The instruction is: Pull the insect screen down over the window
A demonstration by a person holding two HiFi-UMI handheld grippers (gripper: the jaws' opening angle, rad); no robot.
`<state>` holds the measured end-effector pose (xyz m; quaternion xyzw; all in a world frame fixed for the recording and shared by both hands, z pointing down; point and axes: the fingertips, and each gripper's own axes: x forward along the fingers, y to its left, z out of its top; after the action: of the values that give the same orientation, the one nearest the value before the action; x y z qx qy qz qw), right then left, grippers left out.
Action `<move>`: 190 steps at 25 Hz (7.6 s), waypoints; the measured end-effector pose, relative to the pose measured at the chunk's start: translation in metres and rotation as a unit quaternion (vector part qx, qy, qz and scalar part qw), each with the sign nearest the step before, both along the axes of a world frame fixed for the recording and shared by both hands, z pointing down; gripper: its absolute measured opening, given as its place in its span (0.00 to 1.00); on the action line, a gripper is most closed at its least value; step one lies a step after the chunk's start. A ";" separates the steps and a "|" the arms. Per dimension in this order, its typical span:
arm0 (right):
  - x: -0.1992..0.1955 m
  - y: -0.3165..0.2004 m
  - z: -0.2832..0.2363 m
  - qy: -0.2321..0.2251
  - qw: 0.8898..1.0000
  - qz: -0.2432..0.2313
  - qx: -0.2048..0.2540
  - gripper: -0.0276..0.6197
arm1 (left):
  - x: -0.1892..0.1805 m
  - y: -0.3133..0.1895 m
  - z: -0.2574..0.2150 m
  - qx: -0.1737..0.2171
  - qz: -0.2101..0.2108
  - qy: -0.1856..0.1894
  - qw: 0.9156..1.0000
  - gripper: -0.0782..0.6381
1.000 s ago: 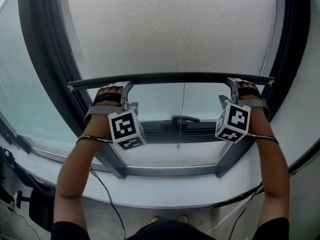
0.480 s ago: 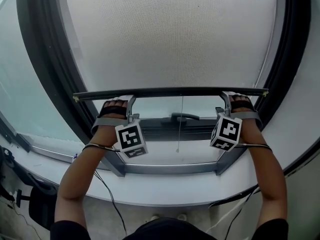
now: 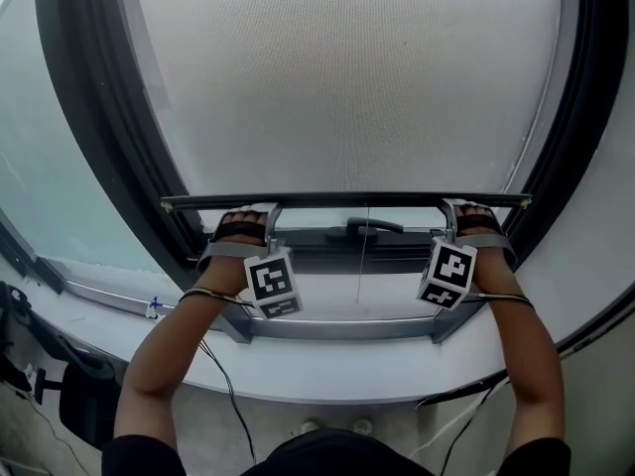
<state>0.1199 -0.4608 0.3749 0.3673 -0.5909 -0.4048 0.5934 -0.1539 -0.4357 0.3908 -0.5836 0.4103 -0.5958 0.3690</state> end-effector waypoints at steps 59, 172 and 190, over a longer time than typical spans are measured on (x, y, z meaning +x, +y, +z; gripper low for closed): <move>0.009 0.017 0.158 0.022 0.995 0.035 -0.092 0.44 | 0.005 0.008 0.151 -0.092 -0.030 -0.007 0.995 0.54; 0.007 0.005 0.146 -0.026 0.997 0.045 -0.048 0.27 | 0.004 0.003 0.146 -0.081 -0.053 0.016 0.995 0.45; -0.013 0.023 0.118 -0.134 0.991 0.021 0.013 0.27 | 0.017 0.027 0.111 -0.031 -0.033 0.155 0.987 0.45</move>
<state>0.1069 -0.4374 0.4928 0.4386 -0.6519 -0.3471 0.5120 -0.1373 -0.4085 0.5020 -0.6663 0.4627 -0.5224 0.2629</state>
